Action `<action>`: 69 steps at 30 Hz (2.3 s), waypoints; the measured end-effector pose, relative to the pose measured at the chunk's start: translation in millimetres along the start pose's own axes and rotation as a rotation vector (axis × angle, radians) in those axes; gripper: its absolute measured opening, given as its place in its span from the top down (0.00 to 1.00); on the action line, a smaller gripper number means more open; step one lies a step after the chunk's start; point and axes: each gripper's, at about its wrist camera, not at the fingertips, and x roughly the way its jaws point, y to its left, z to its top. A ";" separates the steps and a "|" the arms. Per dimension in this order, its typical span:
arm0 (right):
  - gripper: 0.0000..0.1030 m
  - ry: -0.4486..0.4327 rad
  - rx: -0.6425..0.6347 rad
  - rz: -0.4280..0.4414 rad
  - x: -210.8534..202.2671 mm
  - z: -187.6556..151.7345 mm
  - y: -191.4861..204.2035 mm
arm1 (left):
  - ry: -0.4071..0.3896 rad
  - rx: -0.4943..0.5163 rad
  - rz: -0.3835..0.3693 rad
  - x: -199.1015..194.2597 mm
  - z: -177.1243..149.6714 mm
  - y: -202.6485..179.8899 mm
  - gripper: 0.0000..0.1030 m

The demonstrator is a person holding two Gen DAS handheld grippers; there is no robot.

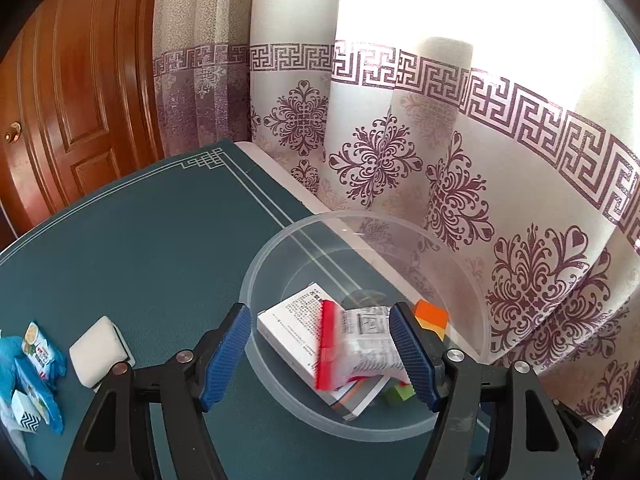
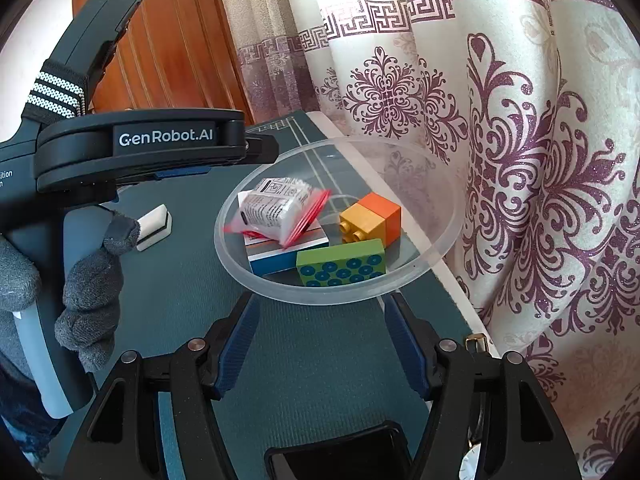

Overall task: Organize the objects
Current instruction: 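Carry the snack packet into the bowl and release it from the left gripper, then move the left gripper to the cotton swab bag and grasp it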

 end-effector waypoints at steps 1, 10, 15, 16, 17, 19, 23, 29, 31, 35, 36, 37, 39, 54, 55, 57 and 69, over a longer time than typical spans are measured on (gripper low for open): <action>0.35 0.002 0.000 0.001 0.5 -0.4 0.7 | 0.002 -0.013 0.007 -0.6 -1.0 4.6 0.27; 0.35 -0.003 -0.020 0.009 -3.6 -1.1 10.0 | -0.012 -0.057 0.074 -12.5 -13.5 22.2 0.12; 0.35 -0.007 -0.027 0.013 -6.6 -0.7 13.9 | -0.022 -0.024 0.101 -21.6 -20.6 20.0 0.08; 0.35 -0.008 -0.030 0.014 -7.2 -0.6 15.0 | -0.026 -0.020 0.106 -24.0 -22.2 20.1 0.07; 0.35 -0.009 -0.033 0.015 -8.1 -0.9 16.0 | -0.030 -0.017 0.110 -26.3 -23.5 20.6 0.05; 0.35 -0.009 -0.035 0.018 -9.4 -1.2 18.0 | -0.035 -0.018 0.119 -30.4 -26.5 23.1 0.02; 0.35 -0.007 -0.041 0.023 -10.4 -2.0 22.3 | -0.032 -0.040 0.142 -36.6 -33.5 33.2 0.01; 0.35 0.005 -0.058 0.032 -9.5 -5.3 32.1 | -0.015 -0.089 0.183 -41.0 -45.8 54.9 0.01; 0.35 0.011 -0.065 0.036 -9.1 -6.9 36.3 | -0.011 -0.107 0.198 -44.2 -50.0 63.3 0.01; 0.35 0.023 -0.072 0.045 -7.2 -10.0 44.9 | -0.012 -0.140 0.231 -52.0 -57.4 81.2 0.01; 0.35 0.027 -0.073 0.047 -6.6 -11.0 47.0 | -0.015 -0.149 0.241 -54.5 -58.8 85.9 0.01; 0.35 0.031 -0.075 0.049 -5.7 -12.1 49.1 | -0.018 -0.158 0.250 -57.8 -60.7 90.8 0.01; 0.35 0.040 -0.080 0.053 -4.0 -14.6 53.7 | -0.025 -0.176 0.270 -65.0 -64.2 100.8 0.01; 0.35 0.079 -0.109 0.095 5.2 -24.5 93.1 | -0.062 -0.365 0.418 -115.1 -97.9 194.4 0.01; 0.35 0.082 -0.111 0.097 6.1 -25.0 95.4 | -0.062 -0.379 0.427 -117.6 -100.7 201.2 0.01; 0.35 0.087 -0.114 0.101 7.5 -25.8 100.0 | -0.063 -0.405 0.445 -122.5 -105.4 213.9 0.01; 0.35 0.112 -0.137 0.123 15.9 -31.1 125.9 | -0.026 -0.530 0.539 -127.8 -134.6 275.9 0.01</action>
